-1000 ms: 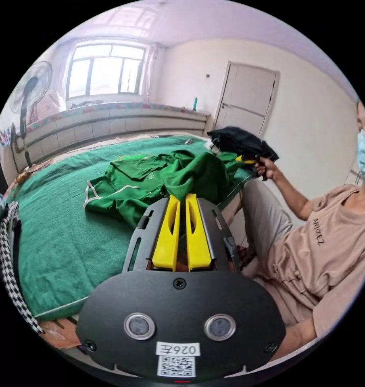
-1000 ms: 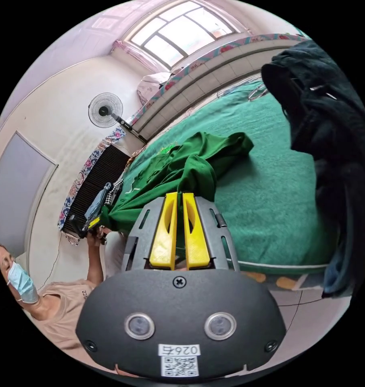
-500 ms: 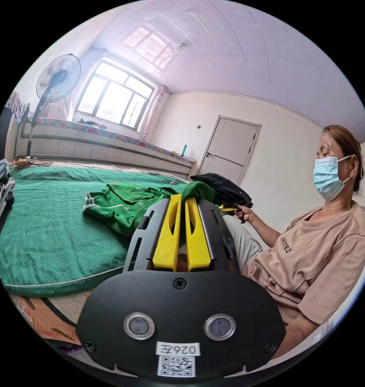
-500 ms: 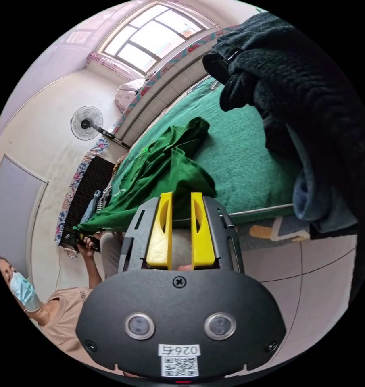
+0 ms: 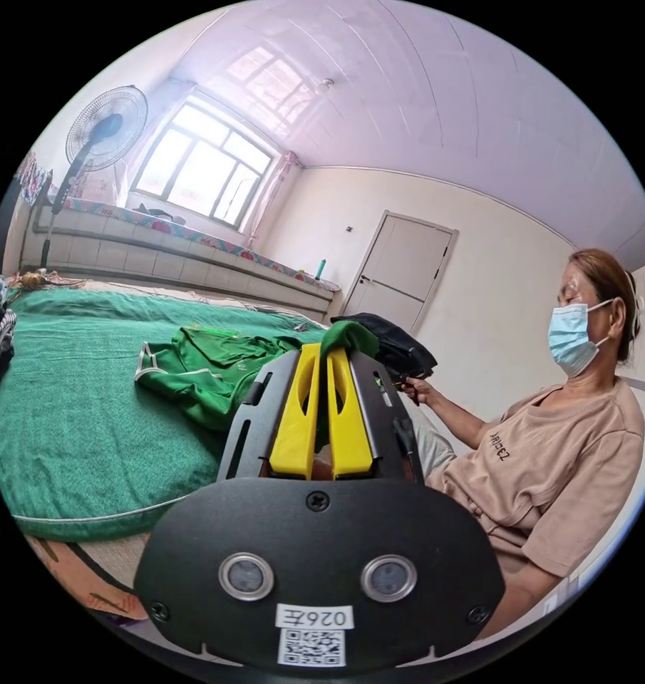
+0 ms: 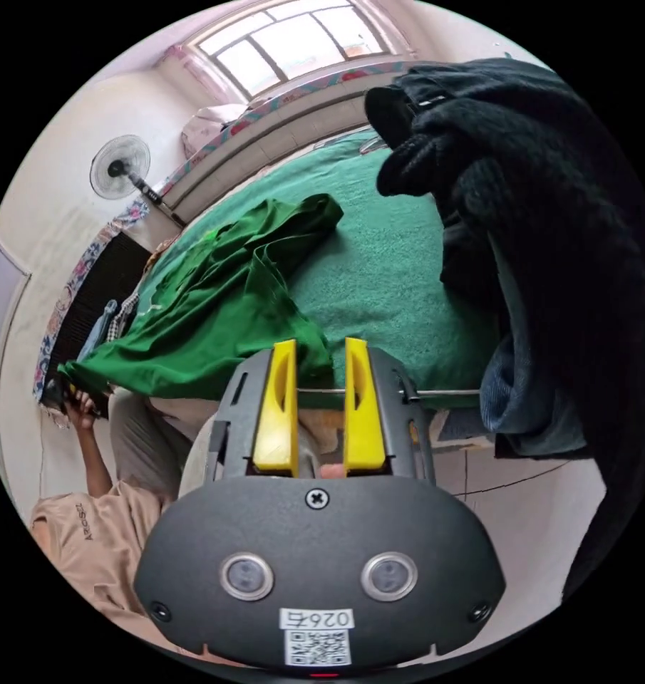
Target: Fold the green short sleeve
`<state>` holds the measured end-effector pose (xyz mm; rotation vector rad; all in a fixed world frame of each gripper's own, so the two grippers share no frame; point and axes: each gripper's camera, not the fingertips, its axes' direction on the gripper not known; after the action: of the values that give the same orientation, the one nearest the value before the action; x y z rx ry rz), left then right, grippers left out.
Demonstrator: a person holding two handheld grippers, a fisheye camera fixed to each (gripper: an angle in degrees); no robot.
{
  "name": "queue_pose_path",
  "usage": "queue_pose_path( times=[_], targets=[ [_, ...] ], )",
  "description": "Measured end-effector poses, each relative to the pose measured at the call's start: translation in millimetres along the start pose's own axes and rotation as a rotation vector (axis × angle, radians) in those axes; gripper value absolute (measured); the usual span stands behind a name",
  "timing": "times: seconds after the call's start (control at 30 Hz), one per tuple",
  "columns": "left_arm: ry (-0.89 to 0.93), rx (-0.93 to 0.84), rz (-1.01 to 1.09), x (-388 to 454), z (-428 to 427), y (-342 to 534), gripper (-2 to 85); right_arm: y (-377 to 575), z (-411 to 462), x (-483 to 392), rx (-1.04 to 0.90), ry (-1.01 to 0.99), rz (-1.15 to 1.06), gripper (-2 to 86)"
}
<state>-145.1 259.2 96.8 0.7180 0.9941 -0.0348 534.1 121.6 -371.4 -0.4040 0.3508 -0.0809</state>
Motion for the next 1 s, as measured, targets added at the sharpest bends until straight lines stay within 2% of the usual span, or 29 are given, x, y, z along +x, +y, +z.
queue_pose_path(
  times=[0.03,0.13,0.27,0.47,0.67,0.77,0.9,1.0],
  targets=[
    [0.015,0.014,-0.014,-4.3,-1.4,-7.7,-0.5,-2.8,-0.7,-5.8,-0.045,-0.047,-0.068,1.3],
    [0.051,0.049,-0.034,-12.7,-7.6,-33.6,-0.5,-9.4,-14.1,-9.2,-0.077,-0.177,-0.085,-1.1],
    [0.051,0.072,-0.004,-8.8,-20.5,-84.5,-0.5,-12.7,-86.4,-17.2,0.117,-0.377,-0.102,-1.4],
    [0.028,0.174,0.139,45.3,-62.3,-161.6,-0.5,-3.6,-227.1,-54.3,0.448,-0.515,-0.217,-1.5],
    [0.06,0.365,0.191,104.7,-129.9,-220.8,-0.6,26.2,-360.1,-117.0,0.759,-0.495,-0.379,-1.5],
    [0.012,0.373,0.203,122.3,-150.8,-248.7,-0.6,29.2,-409.7,-152.6,0.845,-0.434,-0.455,-1.5],
    [-0.089,0.329,0.209,114.9,-148.2,-282.3,-0.6,4.0,-439.3,-191.1,0.864,-0.336,-0.506,-1.4],
    [-0.117,0.207,0.123,57.1,-110.6,-315.5,-0.6,-49.8,-421.8,-214.5,0.788,-0.258,-0.489,-1.4]
  ],
)
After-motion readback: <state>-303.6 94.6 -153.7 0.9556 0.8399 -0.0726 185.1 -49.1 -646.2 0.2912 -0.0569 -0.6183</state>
